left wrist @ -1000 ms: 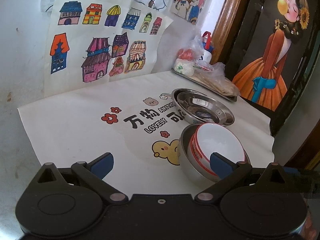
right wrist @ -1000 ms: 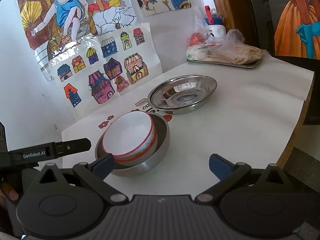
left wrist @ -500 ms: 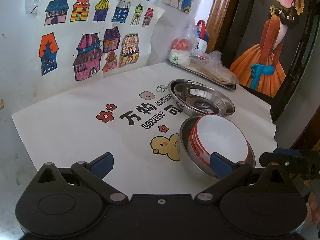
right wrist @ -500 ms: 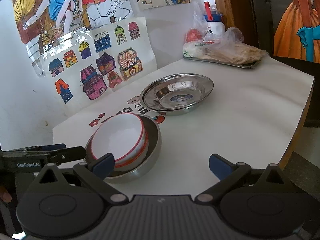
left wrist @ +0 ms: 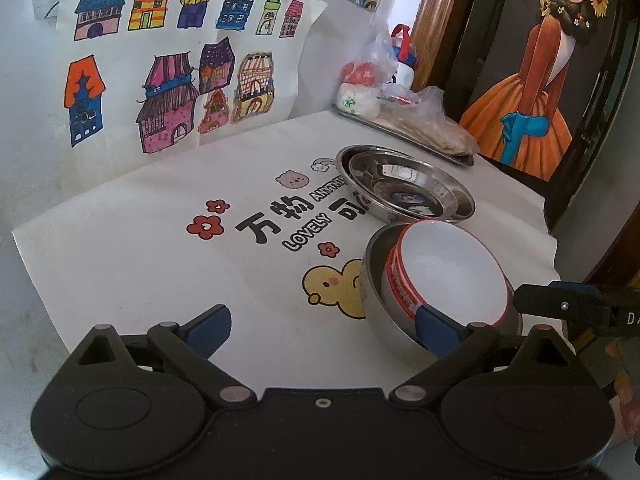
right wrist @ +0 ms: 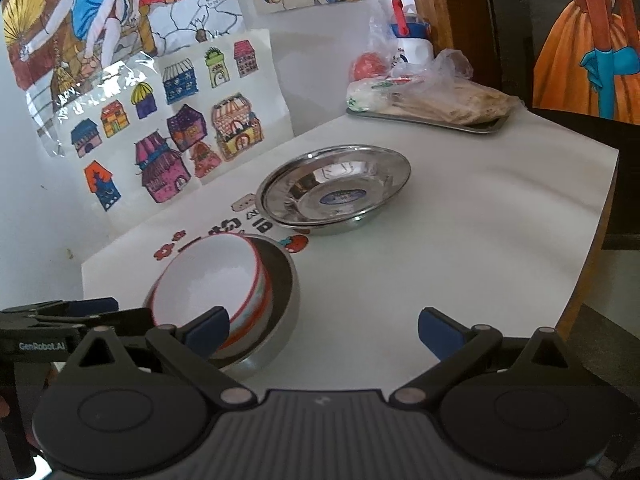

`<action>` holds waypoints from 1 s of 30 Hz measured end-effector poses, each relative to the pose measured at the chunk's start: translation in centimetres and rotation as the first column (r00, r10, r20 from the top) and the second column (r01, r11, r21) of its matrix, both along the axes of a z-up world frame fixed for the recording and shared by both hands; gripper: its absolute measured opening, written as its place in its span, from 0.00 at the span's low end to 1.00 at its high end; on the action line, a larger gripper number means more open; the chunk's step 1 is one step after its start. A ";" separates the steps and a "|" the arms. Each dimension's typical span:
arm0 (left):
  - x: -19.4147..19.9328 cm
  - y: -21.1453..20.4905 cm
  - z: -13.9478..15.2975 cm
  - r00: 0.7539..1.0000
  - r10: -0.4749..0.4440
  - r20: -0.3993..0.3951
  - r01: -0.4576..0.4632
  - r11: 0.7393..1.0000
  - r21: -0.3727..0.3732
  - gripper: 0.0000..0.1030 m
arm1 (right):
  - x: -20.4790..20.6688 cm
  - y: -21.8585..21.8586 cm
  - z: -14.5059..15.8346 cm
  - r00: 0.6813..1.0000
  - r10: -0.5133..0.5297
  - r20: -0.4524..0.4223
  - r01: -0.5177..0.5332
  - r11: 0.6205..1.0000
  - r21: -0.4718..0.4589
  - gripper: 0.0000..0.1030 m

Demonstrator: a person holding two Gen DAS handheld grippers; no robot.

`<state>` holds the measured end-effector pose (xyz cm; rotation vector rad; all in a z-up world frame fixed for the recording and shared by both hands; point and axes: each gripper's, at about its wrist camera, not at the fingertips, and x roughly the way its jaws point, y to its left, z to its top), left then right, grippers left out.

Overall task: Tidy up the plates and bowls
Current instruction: 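Move both tools to the steel bowl's rim and close on it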

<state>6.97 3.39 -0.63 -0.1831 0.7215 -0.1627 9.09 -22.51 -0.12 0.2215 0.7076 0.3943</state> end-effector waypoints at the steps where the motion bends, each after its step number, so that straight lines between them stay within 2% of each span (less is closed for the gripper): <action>1: 0.1 0.0 0.0 1.000 0.001 -0.001 -0.001 1.000 0.001 0.96 | 0.1 0.0 0.0 1.000 -0.002 -0.003 0.002 1.000 -0.007 1.00; 21: 0.7 -0.1 0.0 1.000 0.012 -0.008 -0.012 1.000 0.015 0.96 | 1.3 0.3 -0.8 0.999 -0.005 -0.044 0.002 0.999 -0.050 0.97; 25: 0.7 -0.2 -0.1 1.000 0.011 -0.008 -0.011 1.000 0.014 0.95 | 1.4 0.3 -0.6 0.999 0.004 -0.043 -0.006 0.999 -0.037 0.87; 30: 0.9 -0.4 0.0 1.000 0.004 -0.005 -0.004 1.000 -0.001 0.87 | 1.9 -0.1 -0.5 0.998 0.029 -0.054 -0.028 0.999 0.026 0.75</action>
